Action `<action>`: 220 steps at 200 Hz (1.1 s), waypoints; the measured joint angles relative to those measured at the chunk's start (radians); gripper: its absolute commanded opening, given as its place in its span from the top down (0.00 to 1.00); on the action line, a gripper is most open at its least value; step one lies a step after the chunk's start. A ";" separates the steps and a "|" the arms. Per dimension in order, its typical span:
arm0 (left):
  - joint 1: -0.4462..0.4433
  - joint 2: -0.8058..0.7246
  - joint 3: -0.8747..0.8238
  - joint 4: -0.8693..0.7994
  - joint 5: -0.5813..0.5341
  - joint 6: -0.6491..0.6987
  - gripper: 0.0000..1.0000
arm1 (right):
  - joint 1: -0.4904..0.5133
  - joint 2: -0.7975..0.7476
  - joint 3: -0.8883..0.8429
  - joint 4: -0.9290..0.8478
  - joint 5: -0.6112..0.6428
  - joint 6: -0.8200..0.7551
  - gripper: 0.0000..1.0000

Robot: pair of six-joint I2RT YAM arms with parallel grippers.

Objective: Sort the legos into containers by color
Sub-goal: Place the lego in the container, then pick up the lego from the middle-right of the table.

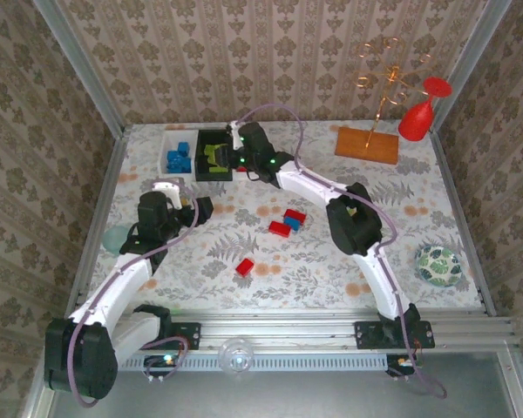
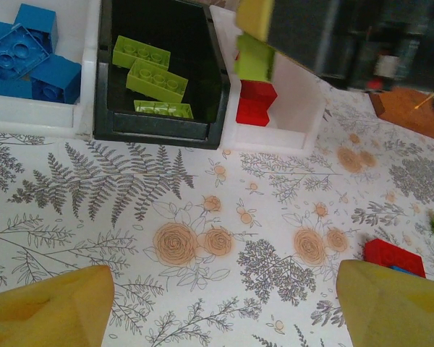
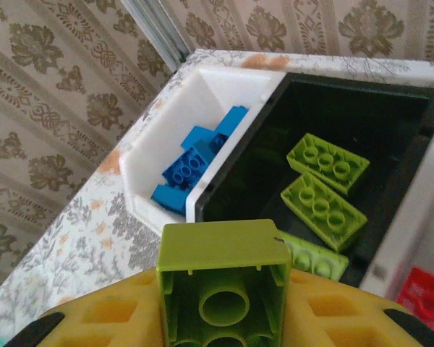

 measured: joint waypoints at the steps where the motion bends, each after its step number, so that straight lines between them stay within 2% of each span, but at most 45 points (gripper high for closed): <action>1: 0.000 0.000 0.000 0.000 0.000 0.000 0.18 | 0.000 0.004 0.005 -0.001 0.000 0.000 0.62; 29: 0.000 0.000 0.000 0.000 0.003 0.000 0.18 | 0.000 0.151 0.213 -0.031 0.006 -0.025 0.60; 72: 0.000 -0.007 -0.001 0.000 0.004 0.000 0.18 | -0.004 0.366 0.552 -0.115 0.030 -0.041 0.48; 121: 0.000 -0.028 -0.003 -0.002 0.023 0.000 0.18 | -0.019 0.363 0.571 -0.210 0.018 -0.033 0.40; 133: 0.000 -0.027 -0.003 -0.001 0.047 0.000 0.18 | -0.024 0.294 0.482 -0.242 0.014 -0.038 0.39; 146: -0.006 -0.018 -0.003 0.009 0.076 0.000 0.19 | -0.029 0.164 0.303 -0.259 0.019 -0.049 0.37; 179: -0.078 0.027 0.000 0.015 0.114 0.002 0.19 | -0.053 -0.275 -0.223 -0.243 0.072 -0.072 0.34; 203: -0.135 0.045 0.013 0.011 0.118 0.009 0.19 | -0.130 -0.581 -0.545 -0.219 0.129 -0.067 0.31; 220: -0.164 0.052 0.031 0.012 0.117 0.017 0.19 | -0.219 -0.732 -0.735 -0.221 0.170 -0.058 0.29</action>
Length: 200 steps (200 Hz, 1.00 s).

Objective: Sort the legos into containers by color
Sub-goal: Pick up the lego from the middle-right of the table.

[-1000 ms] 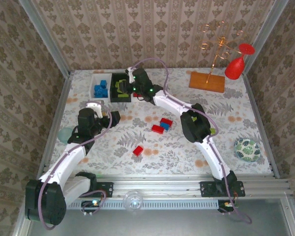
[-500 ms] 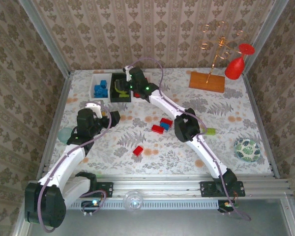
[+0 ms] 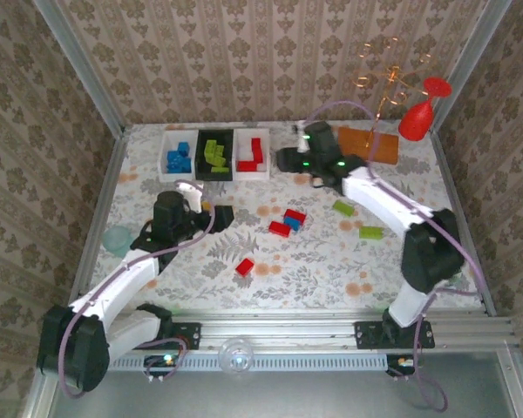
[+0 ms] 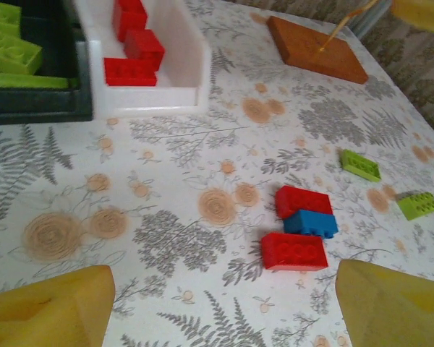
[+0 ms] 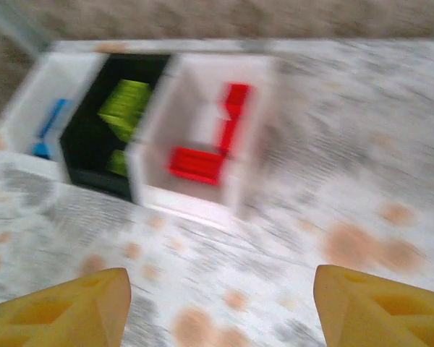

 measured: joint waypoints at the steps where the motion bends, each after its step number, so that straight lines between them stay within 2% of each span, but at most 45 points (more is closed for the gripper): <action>1: -0.003 0.001 0.002 0.000 0.000 0.000 0.19 | -0.004 -0.006 -0.007 -0.002 0.002 0.001 0.28; 30: -0.042 0.029 0.023 0.008 0.000 0.011 0.19 | -0.145 -0.115 -0.246 -0.063 0.079 0.021 0.24; 70: -0.097 0.073 0.036 0.008 0.001 0.023 0.19 | -0.212 -0.206 -0.441 -0.156 0.135 0.052 0.16; 138: -0.106 0.087 0.039 0.008 -0.002 0.026 0.19 | -0.292 -0.244 -0.547 -0.222 0.169 0.073 0.05; 169: -0.105 0.092 0.042 0.006 -0.002 0.026 0.19 | -0.294 -0.240 -0.550 -0.227 0.164 0.082 0.04; 200: -0.106 0.093 0.050 0.003 -0.002 0.026 0.19 | -0.299 -0.164 -0.521 -0.249 0.158 0.087 0.05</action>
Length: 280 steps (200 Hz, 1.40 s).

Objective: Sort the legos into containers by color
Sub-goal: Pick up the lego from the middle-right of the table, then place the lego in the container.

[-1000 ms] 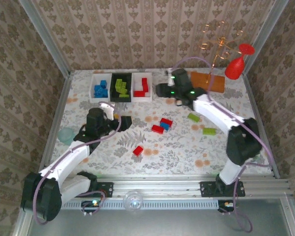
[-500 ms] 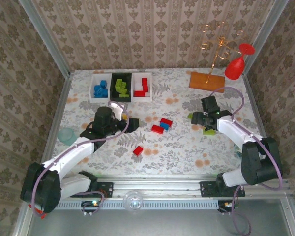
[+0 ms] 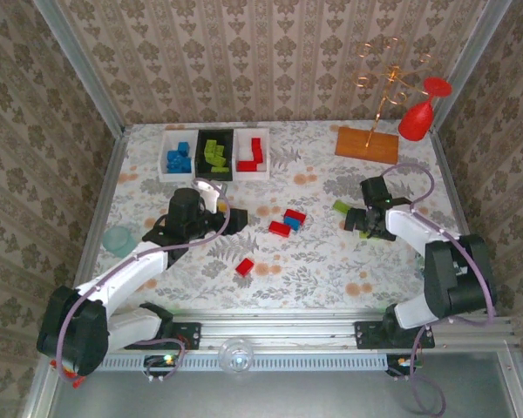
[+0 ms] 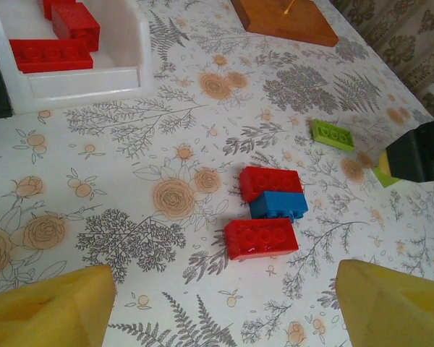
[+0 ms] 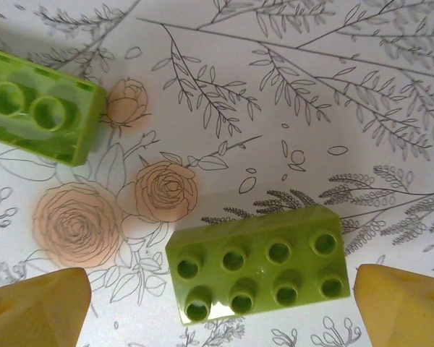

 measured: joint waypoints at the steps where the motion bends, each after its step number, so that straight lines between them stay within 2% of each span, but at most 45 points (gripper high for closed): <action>1: 0.000 0.000 0.000 0.000 0.000 0.000 0.19 | 0.000 0.004 0.002 0.000 0.000 0.000 0.05; 74: 0.000 0.000 0.002 -0.005 0.000 0.003 0.19 | -0.037 0.135 0.077 -0.052 0.023 -0.017 0.12; 99: 0.000 0.000 0.002 -0.005 -0.003 0.004 0.19 | -0.038 0.146 0.085 -0.051 0.013 -0.025 0.19; 149: 0.000 0.000 0.002 -0.010 -0.004 0.005 0.19 | -0.043 0.149 0.090 -0.053 -0.038 -0.048 0.41; 181: 0.004 -0.005 0.002 -0.016 -0.014 0.008 0.19 | -0.031 0.137 0.093 -0.042 -0.111 -0.050 0.43; 203: 0.021 -0.018 0.002 -0.020 -0.034 0.011 0.19 | 0.045 0.086 0.094 -0.029 -0.167 -0.035 0.43; 237: 0.111 -0.048 -0.005 -0.021 -0.061 -0.005 0.18 | 0.248 0.051 0.211 0.060 -0.254 0.024 0.41; 280: 0.196 -0.111 -0.058 -0.020 -0.105 -0.039 0.18 | 0.426 0.271 0.549 0.269 -0.319 0.068 0.40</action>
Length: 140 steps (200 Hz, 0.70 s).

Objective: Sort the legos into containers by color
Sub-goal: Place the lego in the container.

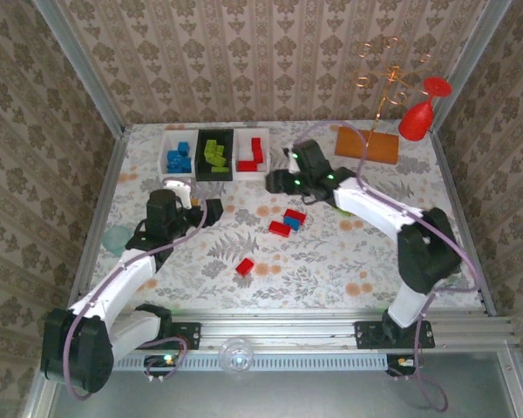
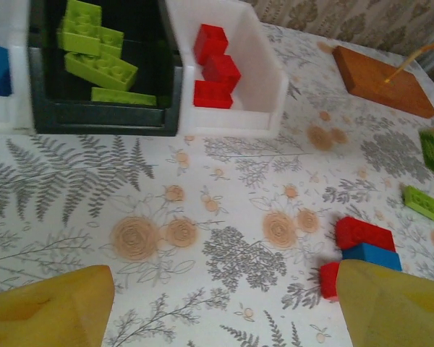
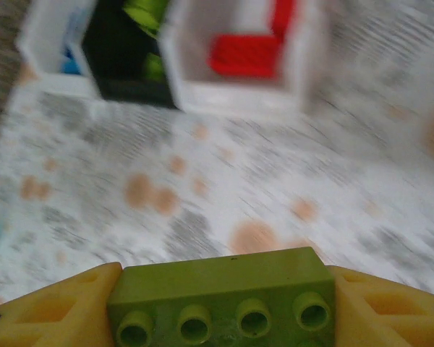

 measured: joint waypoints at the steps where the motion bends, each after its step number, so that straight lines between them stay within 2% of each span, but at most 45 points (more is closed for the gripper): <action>1: 0.001 -0.001 -0.001 0.000 0.000 0.000 0.18 | 0.002 0.005 0.006 0.002 -0.002 0.001 0.40; 39: 0.022 -0.045 -0.008 -0.014 -0.024 -0.003 0.18 | 0.054 0.277 0.306 0.127 -0.036 0.044 0.41; 84: 0.024 -0.057 -0.014 -0.018 -0.030 -0.003 0.18 | 0.066 0.599 0.722 0.140 -0.039 0.068 0.40; 140: 0.028 -0.071 -0.014 -0.035 -0.030 -0.003 0.18 | 0.067 0.933 1.212 0.077 -0.037 0.045 0.27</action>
